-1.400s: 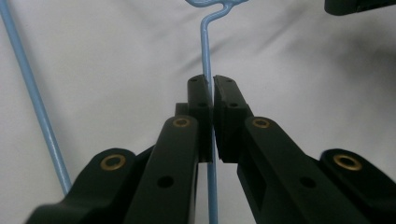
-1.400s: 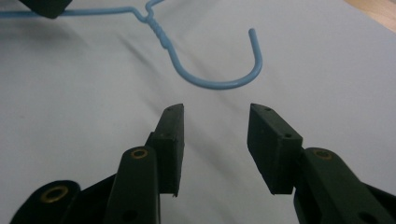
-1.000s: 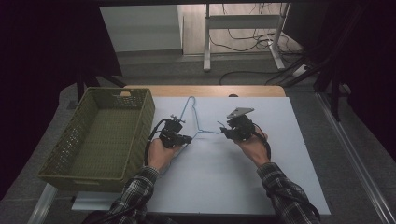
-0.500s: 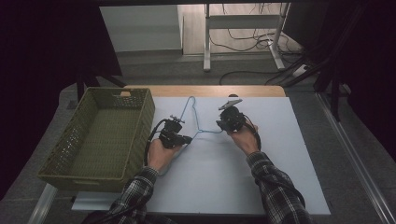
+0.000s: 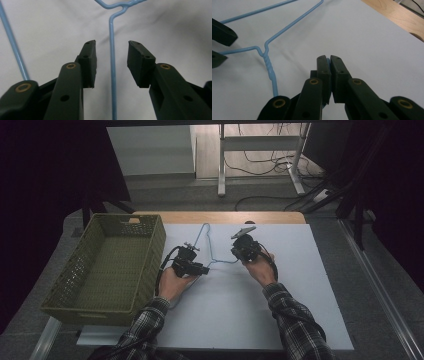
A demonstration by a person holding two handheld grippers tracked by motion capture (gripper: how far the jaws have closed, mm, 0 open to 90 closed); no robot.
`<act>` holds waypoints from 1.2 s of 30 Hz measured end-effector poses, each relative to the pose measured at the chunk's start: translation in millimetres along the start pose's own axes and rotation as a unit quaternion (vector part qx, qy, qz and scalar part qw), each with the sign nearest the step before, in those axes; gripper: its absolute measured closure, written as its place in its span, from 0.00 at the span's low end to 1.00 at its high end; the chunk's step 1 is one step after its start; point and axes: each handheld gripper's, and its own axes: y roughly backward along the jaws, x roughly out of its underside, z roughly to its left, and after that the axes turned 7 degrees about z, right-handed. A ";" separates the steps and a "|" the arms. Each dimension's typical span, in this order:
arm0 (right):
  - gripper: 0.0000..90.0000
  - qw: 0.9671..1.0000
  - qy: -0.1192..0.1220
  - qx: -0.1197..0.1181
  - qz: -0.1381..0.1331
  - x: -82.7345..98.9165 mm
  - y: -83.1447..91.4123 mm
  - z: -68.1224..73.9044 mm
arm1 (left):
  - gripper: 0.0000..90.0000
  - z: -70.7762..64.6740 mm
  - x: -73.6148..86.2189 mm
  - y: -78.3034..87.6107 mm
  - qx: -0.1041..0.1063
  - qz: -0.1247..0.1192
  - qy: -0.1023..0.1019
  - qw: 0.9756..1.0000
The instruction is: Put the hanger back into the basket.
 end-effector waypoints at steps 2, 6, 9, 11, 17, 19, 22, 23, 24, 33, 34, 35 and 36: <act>0.95 1.000 0.001 0.001 -0.001 -0.3 1.7 0.2 | 0.70 1.3 -3.6 -2.1 0.005 -0.001 0.003 1.000; 0.95 1.000 0.000 0.000 -0.004 -0.3 3.4 1.1 | 0.78 0.8 -10.6 -5.5 0.013 0.008 -0.001 1.000; 0.95 1.000 -0.002 -0.002 -0.005 -0.2 4.4 1.8 | 0.85 0.4 -14.9 -7.9 0.010 0.016 0.002 1.000; 0.95 1.000 -0.001 -0.002 -0.006 -0.1 4.8 1.9 | 0.91 0.0 -16.1 -8.9 0.014 0.018 0.002 1.000; 0.84 1.000 -0.014 -0.014 -0.010 -0.7 11.3 1.2 | 0.97 -4.5 -15.3 -4.9 -0.004 0.012 -0.010 1.000; 0.75 0.999 -0.017 -0.011 -0.026 -2.1 26.4 0.3 | 0.97 -4.5 -15.1 -2.0 -0.005 0.011 -0.012 1.000; 0.66 0.998 -0.024 -0.014 -0.054 -3.1 59.9 -3.9 | 0.97 -5.8 -16.4 1.9 -0.007 0.007 -0.011 1.000; 0.64 0.997 -0.027 -0.011 -0.073 -0.9 82.9 -7.3 | 0.97 -6.1 -16.7 3.7 -0.009 0.003 -0.011 1.000; 0.64 0.997 -0.027 -0.011 -0.073 -0.9 82.9 -7.3 | 0.97 -6.3 -17.1 6.1 -0.007 -0.001 -0.011 1.000; 0.59 0.994 -0.037 -0.033 -0.093 42.9 131.5 -8.3 | 0.97 -22.9 -20.9 41.2 0.022 -0.040 -0.031 0.998; 0.59 0.994 -0.038 -0.038 -0.096 47.4 132.9 -6.6 | 0.97 -22.9 -20.9 41.2 0.022 -0.040 -0.031 0.998; 0.59 0.994 -0.038 -0.038 -0.096 47.4 132.9 -6.6 | 0.97 -25.8 -20.9 45.0 0.030 -0.043 -0.033 0.998; 0.58 0.993 -0.040 -0.046 -0.099 51.2 134.0 -4.3 | 0.97 -29.0 -20.1 49.3 0.035 -0.048 -0.036 0.998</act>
